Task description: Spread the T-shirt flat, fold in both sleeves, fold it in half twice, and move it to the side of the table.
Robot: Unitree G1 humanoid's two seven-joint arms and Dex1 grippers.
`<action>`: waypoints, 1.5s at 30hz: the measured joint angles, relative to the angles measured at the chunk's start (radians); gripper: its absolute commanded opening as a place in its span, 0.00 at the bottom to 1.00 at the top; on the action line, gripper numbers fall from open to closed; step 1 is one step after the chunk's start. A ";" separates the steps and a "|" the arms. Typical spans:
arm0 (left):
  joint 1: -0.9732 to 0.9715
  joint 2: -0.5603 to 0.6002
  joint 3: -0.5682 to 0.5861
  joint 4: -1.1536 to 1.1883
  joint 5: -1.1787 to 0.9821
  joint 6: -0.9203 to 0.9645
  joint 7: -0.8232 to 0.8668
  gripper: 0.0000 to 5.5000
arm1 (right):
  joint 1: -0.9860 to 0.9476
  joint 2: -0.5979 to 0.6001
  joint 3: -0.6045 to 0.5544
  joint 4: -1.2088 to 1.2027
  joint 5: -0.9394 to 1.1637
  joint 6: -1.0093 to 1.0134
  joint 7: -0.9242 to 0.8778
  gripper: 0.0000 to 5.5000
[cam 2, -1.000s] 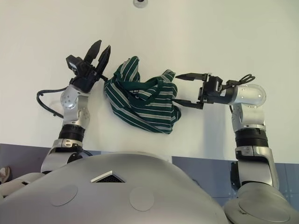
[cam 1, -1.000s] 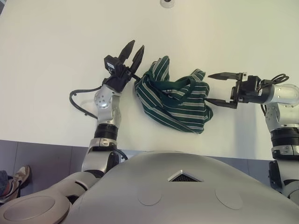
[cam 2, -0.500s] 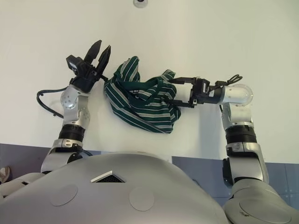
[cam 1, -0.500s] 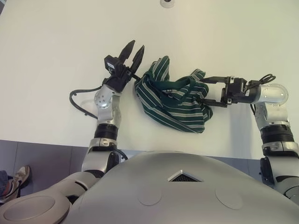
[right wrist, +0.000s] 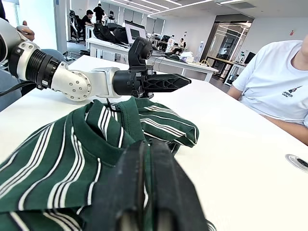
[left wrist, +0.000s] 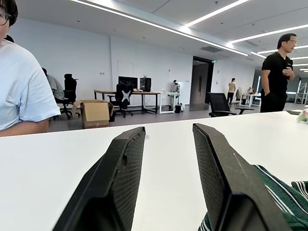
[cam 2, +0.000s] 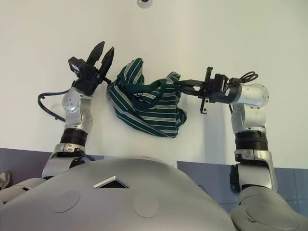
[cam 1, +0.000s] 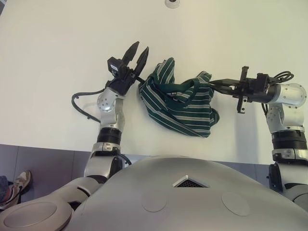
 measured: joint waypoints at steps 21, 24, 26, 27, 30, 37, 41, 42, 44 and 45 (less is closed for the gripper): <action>0.000 0.000 -0.002 0.000 0.000 0.000 0.000 0.33 | 0.001 -0.006 -0.004 0.061 -0.048 0.023 0.039 0.40; 0.000 0.000 -0.002 0.000 0.000 0.000 0.000 0.33 | 0.006 -0.008 0.021 0.086 -0.116 -0.038 0.042 0.40; 0.000 0.000 -0.002 0.000 0.000 0.000 0.000 0.33 | 0.009 -0.008 0.031 0.091 -0.122 -0.053 0.041 0.40; 0.000 0.000 -0.002 0.000 0.000 0.000 0.000 0.33 | 0.008 -0.006 0.034 0.097 -0.123 -0.057 0.039 0.40; 0.000 0.000 -0.002 0.000 0.000 0.000 0.000 0.33 | -0.001 0.000 0.037 0.128 -0.150 -0.074 0.026 0.40; 0.000 0.000 -0.003 0.000 0.000 0.000 0.000 0.33 | -0.072 0.036 -0.011 0.147 -0.091 -0.050 -0.040 0.40; 0.001 0.000 -0.003 -0.001 0.000 0.000 0.000 0.33 | -0.087 0.042 -0.038 0.157 -0.059 -0.027 -0.054 0.40; 0.001 0.000 -0.003 -0.002 0.000 0.000 0.000 0.33 | -0.092 0.045 -0.038 0.168 -0.065 -0.028 -0.061 0.40; 0.002 0.000 -0.004 -0.006 0.000 0.000 0.000 0.33 | -0.104 0.051 -0.032 0.194 -0.084 -0.033 -0.071 0.40; 0.002 0.000 -0.004 -0.007 0.000 0.000 0.000 0.33 | -0.105 0.051 -0.027 0.206 -0.099 -0.037 -0.072 0.40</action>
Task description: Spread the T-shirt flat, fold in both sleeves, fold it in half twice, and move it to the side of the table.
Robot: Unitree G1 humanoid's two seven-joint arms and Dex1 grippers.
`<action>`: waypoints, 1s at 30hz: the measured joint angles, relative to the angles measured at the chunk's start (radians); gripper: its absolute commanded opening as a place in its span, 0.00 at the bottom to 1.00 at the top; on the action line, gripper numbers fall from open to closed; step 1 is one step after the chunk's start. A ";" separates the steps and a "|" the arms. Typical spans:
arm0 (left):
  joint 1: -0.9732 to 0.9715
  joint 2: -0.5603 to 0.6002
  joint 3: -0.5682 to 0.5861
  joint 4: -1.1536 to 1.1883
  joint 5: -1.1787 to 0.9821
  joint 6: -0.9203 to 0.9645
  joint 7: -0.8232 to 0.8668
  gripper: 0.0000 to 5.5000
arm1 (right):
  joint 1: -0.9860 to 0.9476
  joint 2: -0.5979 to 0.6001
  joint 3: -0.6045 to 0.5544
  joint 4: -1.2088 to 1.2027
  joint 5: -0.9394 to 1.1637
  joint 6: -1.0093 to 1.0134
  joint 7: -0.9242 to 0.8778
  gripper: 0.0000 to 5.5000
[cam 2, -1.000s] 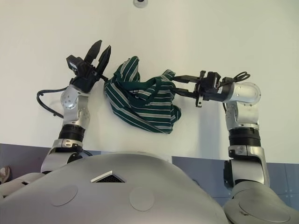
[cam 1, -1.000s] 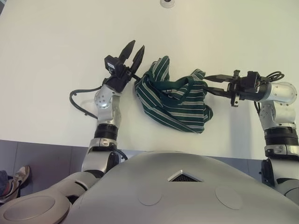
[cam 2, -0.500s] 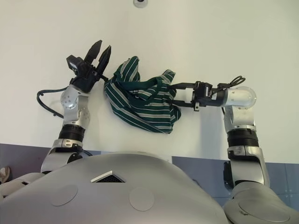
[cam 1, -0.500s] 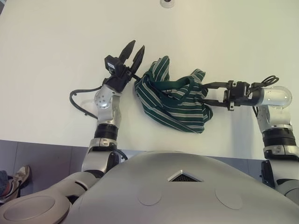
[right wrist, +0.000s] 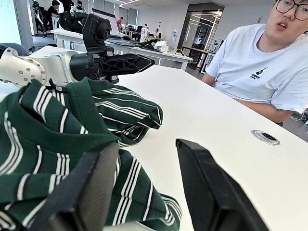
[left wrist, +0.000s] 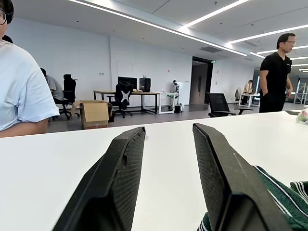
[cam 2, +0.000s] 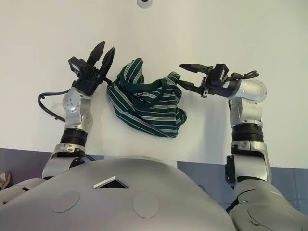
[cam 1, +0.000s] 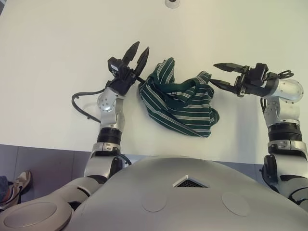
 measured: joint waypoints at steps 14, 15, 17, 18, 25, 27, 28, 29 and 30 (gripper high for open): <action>0.009 0.001 -0.002 -0.019 0.000 0.000 0.000 0.33 | 0.038 -0.012 0.050 0.055 -0.047 -0.009 0.135 0.40; 0.009 0.001 -0.002 -0.019 0.000 0.000 0.000 0.33 | 0.041 -0.013 0.050 0.055 -0.045 -0.006 0.143 0.40; 0.009 0.001 -0.002 -0.019 0.000 0.000 0.000 0.33 | 0.046 -0.013 0.050 0.053 -0.045 -0.001 0.155 0.40; 0.009 0.002 -0.002 -0.019 0.000 0.000 0.000 0.33 | 0.049 -0.013 0.050 0.050 -0.044 0.001 0.159 0.40; 0.009 0.002 -0.002 -0.019 0.000 0.000 0.000 0.33 | 0.076 -0.013 0.049 -0.004 -0.008 0.027 0.183 0.31; 0.009 0.002 -0.002 -0.019 0.000 0.000 0.000 0.33 | 0.078 -0.013 0.047 -0.009 0.000 0.029 0.184 0.24; 0.009 0.002 -0.002 -0.019 0.000 0.000 0.000 0.33 | 0.079 -0.013 0.046 -0.012 0.001 0.030 0.184 0.21; 0.009 0.002 -0.002 -0.019 0.000 0.000 0.000 0.33 | 0.079 -0.013 0.045 -0.013 0.005 0.034 0.184 0.17; 0.009 0.002 -0.003 -0.019 0.000 0.000 0.000 0.33 | 0.079 -0.013 0.045 -0.014 0.014 0.036 0.183 0.14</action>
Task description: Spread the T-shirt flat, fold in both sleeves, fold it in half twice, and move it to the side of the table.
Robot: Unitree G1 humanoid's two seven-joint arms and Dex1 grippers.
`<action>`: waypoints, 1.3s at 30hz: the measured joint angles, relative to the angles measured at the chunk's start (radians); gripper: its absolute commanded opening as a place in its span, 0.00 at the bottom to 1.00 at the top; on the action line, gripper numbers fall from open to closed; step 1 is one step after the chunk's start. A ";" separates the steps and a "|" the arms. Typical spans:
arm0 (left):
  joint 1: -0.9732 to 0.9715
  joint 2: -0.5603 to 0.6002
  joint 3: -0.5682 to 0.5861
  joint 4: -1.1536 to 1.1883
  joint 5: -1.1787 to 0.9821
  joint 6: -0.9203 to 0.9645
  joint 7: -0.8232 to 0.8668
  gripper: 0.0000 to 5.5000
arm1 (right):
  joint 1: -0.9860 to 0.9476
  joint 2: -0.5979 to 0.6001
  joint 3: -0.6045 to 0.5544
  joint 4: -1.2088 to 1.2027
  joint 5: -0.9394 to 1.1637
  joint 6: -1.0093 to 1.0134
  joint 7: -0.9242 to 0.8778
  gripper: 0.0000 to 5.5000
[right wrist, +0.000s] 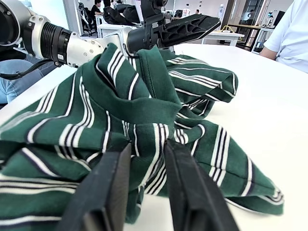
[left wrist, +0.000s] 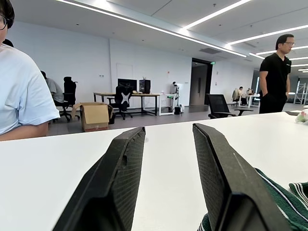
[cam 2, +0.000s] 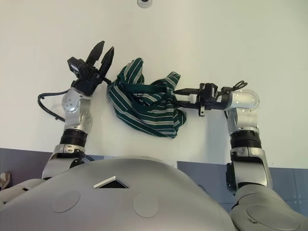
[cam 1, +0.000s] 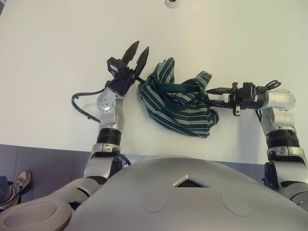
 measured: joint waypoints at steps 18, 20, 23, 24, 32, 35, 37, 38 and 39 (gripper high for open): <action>-0.001 -0.002 -0.005 0.007 0.000 0.000 0.006 0.33 | -0.065 0.029 -0.044 -0.018 -0.015 -0.003 -0.145 0.00; -0.001 -0.003 -0.006 0.007 0.001 0.000 0.015 0.33 | -0.200 0.055 -0.062 0.050 -0.100 -0.033 -0.321 0.00; -0.002 -0.003 -0.007 0.007 0.000 0.000 0.017 0.33 | -0.357 0.064 -0.111 0.072 -0.151 -0.042 -0.532 0.00; -0.002 -0.003 -0.008 0.006 0.000 0.000 0.017 0.33 | -0.384 0.064 -0.126 0.055 -0.151 -0.042 -0.572 0.00; 0.001 -0.005 -0.014 -0.015 0.000 0.001 0.019 0.33 | -0.256 -0.039 -0.139 -0.249 -0.102 -0.022 -0.523 0.00; 0.009 -0.006 -0.018 -0.027 0.000 0.003 0.019 0.33 | -0.116 -0.142 -0.161 -0.421 -0.048 -0.008 -0.432 0.00; 0.015 -0.005 -0.018 -0.035 0.000 0.005 0.020 0.33 | -0.016 -0.212 -0.170 -0.472 -0.042 -0.026 -0.369 0.00; 0.017 -0.004 -0.018 -0.040 0.000 0.006 0.020 0.33 | 0.031 -0.239 -0.164 -0.464 -0.078 -0.054 -0.346 0.00; 0.018 -0.004 -0.018 -0.042 0.000 0.009 0.020 0.33 | 0.062 -0.256 -0.153 -0.440 -0.117 -0.085 -0.332 0.00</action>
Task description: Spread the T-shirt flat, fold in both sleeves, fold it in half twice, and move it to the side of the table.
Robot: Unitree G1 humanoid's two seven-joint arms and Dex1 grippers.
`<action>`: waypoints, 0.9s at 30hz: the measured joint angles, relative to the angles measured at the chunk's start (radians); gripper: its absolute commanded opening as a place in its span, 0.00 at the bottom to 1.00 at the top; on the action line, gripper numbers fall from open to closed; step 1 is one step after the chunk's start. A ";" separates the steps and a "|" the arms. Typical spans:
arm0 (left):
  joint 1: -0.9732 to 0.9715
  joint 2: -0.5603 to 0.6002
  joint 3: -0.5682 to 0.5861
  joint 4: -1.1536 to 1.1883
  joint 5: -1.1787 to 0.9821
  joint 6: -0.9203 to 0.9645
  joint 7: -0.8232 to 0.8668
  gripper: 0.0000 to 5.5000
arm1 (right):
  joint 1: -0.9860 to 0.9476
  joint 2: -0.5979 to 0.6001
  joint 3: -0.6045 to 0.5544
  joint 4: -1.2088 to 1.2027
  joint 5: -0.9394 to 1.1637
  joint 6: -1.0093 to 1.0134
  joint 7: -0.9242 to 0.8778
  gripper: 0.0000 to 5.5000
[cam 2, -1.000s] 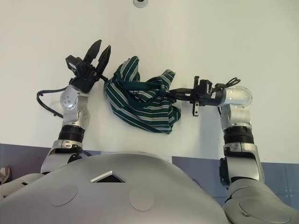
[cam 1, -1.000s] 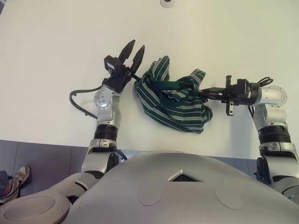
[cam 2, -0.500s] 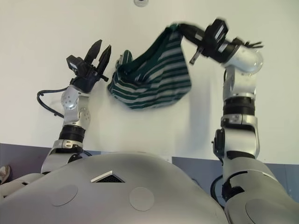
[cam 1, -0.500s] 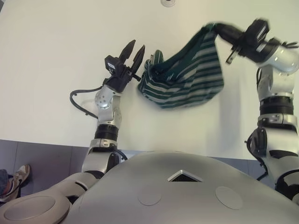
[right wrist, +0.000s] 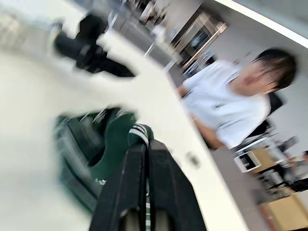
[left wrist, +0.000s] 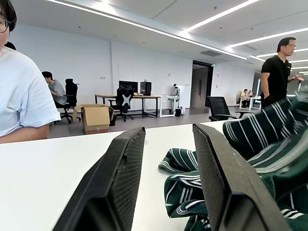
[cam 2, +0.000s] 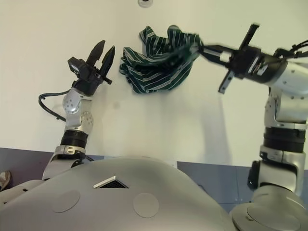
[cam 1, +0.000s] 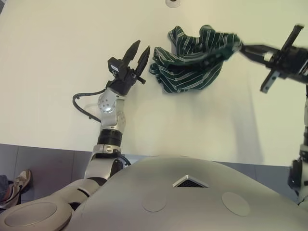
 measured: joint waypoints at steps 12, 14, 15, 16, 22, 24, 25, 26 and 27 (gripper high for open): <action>0.018 0.082 -0.005 -0.010 0.126 -0.107 0.021 0.33 | 0.010 -0.020 0.029 0.348 -0.220 -0.190 -0.161 0.00; 0.022 0.134 -0.013 -0.027 0.298 -0.186 0.090 0.33 | -0.009 -0.008 0.050 0.348 -0.218 -0.192 -0.171 0.00; 0.027 0.158 -0.012 -0.044 0.381 -0.211 0.128 0.33 | -0.020 -0.001 0.057 0.348 -0.218 -0.192 -0.175 0.00; 0.034 0.191 -0.010 -0.067 0.465 -0.236 0.169 0.33 | -0.033 0.005 0.065 0.348 -0.218 -0.192 -0.180 0.00; 0.049 0.382 -0.011 -0.183 0.678 -0.256 0.238 0.33 | -0.038 0.021 0.093 0.352 -0.217 -0.203 -0.192 0.00; 0.047 0.422 -0.042 -0.196 0.714 -0.256 0.236 0.33 | -0.039 0.022 0.101 0.367 -0.218 -0.211 -0.199 0.00; 0.040 0.444 -0.054 -0.196 0.742 -0.254 0.237 0.33 | -0.039 0.023 0.108 0.371 -0.218 -0.212 -0.199 0.00; 0.030 0.464 -0.062 -0.195 0.756 -0.252 0.238 0.33 | -0.039 0.024 0.114 0.372 -0.218 -0.213 -0.199 0.00; 0.016 0.484 -0.071 -0.193 0.780 -0.251 0.240 0.33 | -0.041 0.025 0.119 0.372 -0.217 -0.214 -0.200 0.00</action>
